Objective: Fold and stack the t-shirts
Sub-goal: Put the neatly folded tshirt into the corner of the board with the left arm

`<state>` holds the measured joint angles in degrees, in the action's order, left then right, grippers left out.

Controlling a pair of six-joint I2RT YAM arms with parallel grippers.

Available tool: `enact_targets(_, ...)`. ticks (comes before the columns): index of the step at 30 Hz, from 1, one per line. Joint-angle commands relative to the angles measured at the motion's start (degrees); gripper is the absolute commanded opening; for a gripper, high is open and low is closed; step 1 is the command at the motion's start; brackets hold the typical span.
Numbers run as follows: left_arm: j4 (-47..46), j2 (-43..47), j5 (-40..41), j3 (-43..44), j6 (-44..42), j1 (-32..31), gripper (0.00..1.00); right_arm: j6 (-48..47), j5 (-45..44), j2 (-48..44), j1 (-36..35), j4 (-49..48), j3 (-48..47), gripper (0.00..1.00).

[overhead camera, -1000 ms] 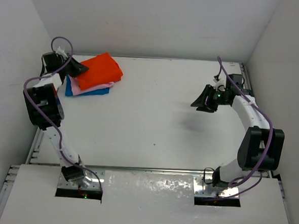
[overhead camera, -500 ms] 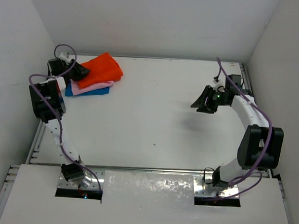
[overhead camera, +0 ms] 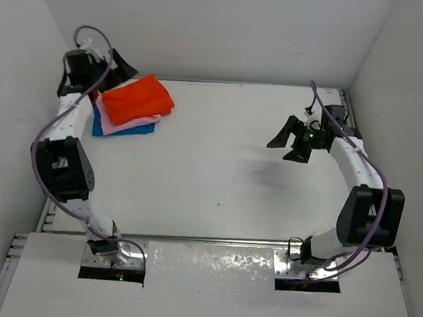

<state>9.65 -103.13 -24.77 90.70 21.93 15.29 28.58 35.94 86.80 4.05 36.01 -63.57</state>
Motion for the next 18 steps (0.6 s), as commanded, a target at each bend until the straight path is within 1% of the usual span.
enact_targets(1, 6.6, 5.6, -0.6, -9.6, -3.0, -8.3, 1.0, 1.2, -0.5, -3.4, 0.2, 0.4, -1.9, 0.91)
enact_targets(2, 5.8, 7.1, -0.5, -11.9, -2.3, -10.3, 1.0, 1.2, -0.9, -4.4, 0.2, 0.6, -1.7, 0.96)
enact_targets(3, 5.1, 8.6, 0.3, -14.0, -1.8, -14.2, 1.0, 1.1, -1.6, -4.7, 0.2, 1.0, -1.3, 0.99)
enact_targets(4, 4.9, 11.5, 0.7, -18.0, -0.7, -16.5, 1.0, 1.1, -3.0, -5.2, 0.2, 2.0, -1.0, 0.99)
enact_targets(5, 3.5, 12.9, 1.1, -19.9, 0.0, -21.1, 1.0, 1.0, -3.5, -6.0, 0.2, 2.6, -0.5, 0.99)
enact_targets(6, 3.0, 14.3, 2.3, -23.2, 0.8, -23.5, 1.0, 1.0, -3.6, -6.4, 0.2, 2.8, -0.2, 0.99)
enact_targets(7, 2.7, 16.7, 3.5, -24.8, 2.6, -25.6, 1.0, 1.1, -3.9, -6.9, 0.2, 2.8, 0.1, 0.99)
enact_targets(8, 1.3, 17.9, 4.3, -26.1, 3.5, -29.7, 1.0, 1.3, -4.4, -7.5, 0.2, 2.7, 0.6, 0.99)
enact_targets(9, 0.7, 18.7, 5.2, -27.8, 4.3, -31.5, 1.0, 1.6, -4.9, -8.5, 0.1, 2.7, 1.3, 0.99)
enact_targets(11, 0.4, 20.0, 6.1, -28.3, 6.0, -35.5, 1.0, 1.3, -5.6, -9.0, 0.1, 3.2, 1.7, 0.99)
enact_targets(13, 1.1, 20.2, 6.7, -27.5, 5.9, -37.5, 1.0, 0.5, -7.0, -9.0, 0.1, 5.3, 1.5, 0.99)
enact_targets(18, 1.6, 19.7, 6.8, -24.5, 5.4, -38.1, 1.0, -1.2, -6.5, -10.0, 0.1, 6.7, 1.2, 0.99)
